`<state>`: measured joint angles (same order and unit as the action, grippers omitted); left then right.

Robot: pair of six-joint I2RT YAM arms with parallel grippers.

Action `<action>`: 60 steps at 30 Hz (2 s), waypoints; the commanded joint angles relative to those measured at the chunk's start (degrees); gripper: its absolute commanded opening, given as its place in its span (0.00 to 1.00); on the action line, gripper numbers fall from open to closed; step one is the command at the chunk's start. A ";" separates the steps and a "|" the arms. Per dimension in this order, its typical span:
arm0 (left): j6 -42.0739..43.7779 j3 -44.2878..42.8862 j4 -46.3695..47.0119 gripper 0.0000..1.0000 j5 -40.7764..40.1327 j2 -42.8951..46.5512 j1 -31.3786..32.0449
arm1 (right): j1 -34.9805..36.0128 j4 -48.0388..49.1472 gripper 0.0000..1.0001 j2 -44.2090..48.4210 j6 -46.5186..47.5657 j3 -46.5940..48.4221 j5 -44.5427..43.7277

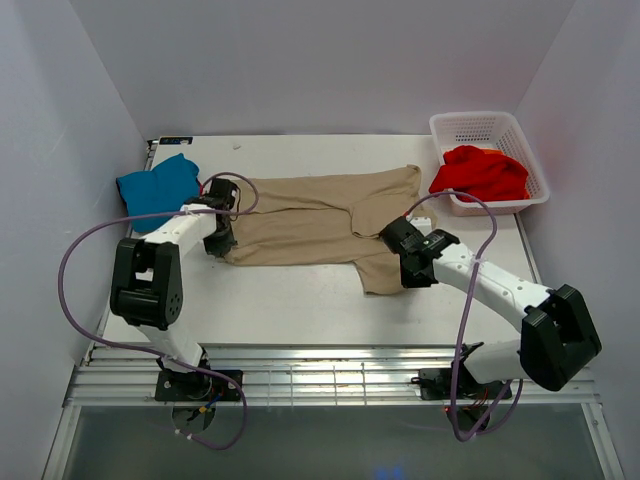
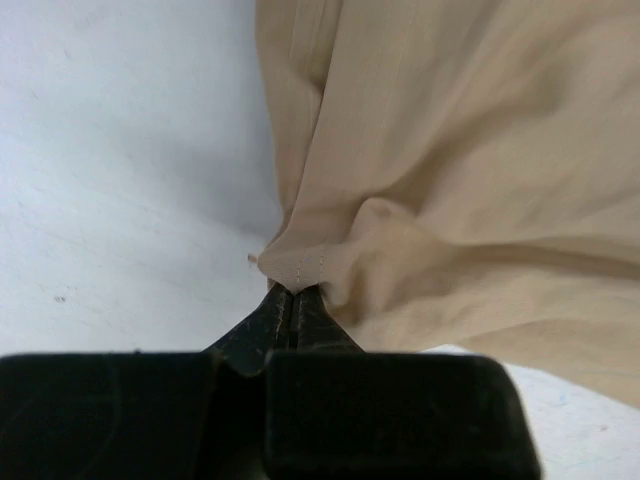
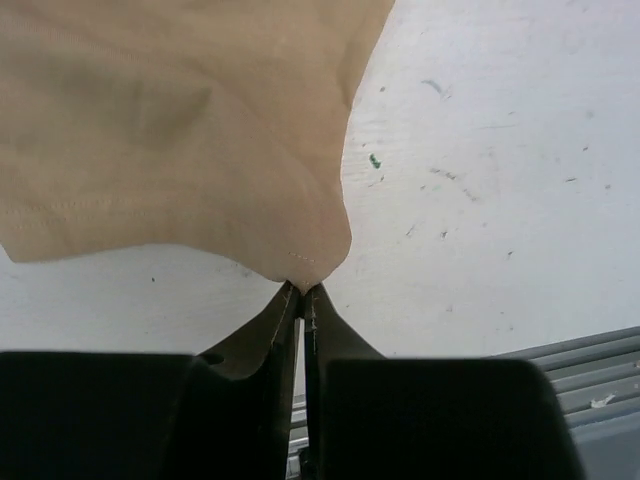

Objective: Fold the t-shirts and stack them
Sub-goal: Fold the tshirt

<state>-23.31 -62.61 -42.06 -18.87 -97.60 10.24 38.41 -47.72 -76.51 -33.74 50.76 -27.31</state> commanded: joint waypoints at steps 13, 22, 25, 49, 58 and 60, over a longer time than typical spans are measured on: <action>3.01 -14.29 1.37 0.00 3.66 -9.79 -6.37 | -12.04 7.73 0.08 -16.55 18.34 19.36 -6.71; 3.62 -23.25 -1.08 0.00 9.56 -15.51 -8.83 | -18.10 8.00 0.08 -28.07 26.00 35.53 -3.80; 3.80 -26.76 -2.84 0.00 11.31 -16.13 -9.01 | -19.42 7.21 0.08 -30.71 27.67 39.83 -3.01; 5.47 -44.69 -9.88 0.00 14.30 -27.03 -10.15 | -23.91 2.81 0.08 -48.64 31.89 63.75 0.59; 4.94 -48.04 -11.46 0.00 15.53 -26.85 -13.40 | -24.44 2.29 0.08 -52.42 32.86 67.89 0.85; 5.03 -48.57 -11.55 0.00 16.85 -27.90 -13.84 | -24.44 2.37 0.08 -53.56 32.86 68.59 0.94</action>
<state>-18.26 -108.73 -53.10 -3.38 -126.39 -2.59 14.39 -45.10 -128.57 -1.87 116.22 -26.37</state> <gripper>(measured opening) 0.017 0.084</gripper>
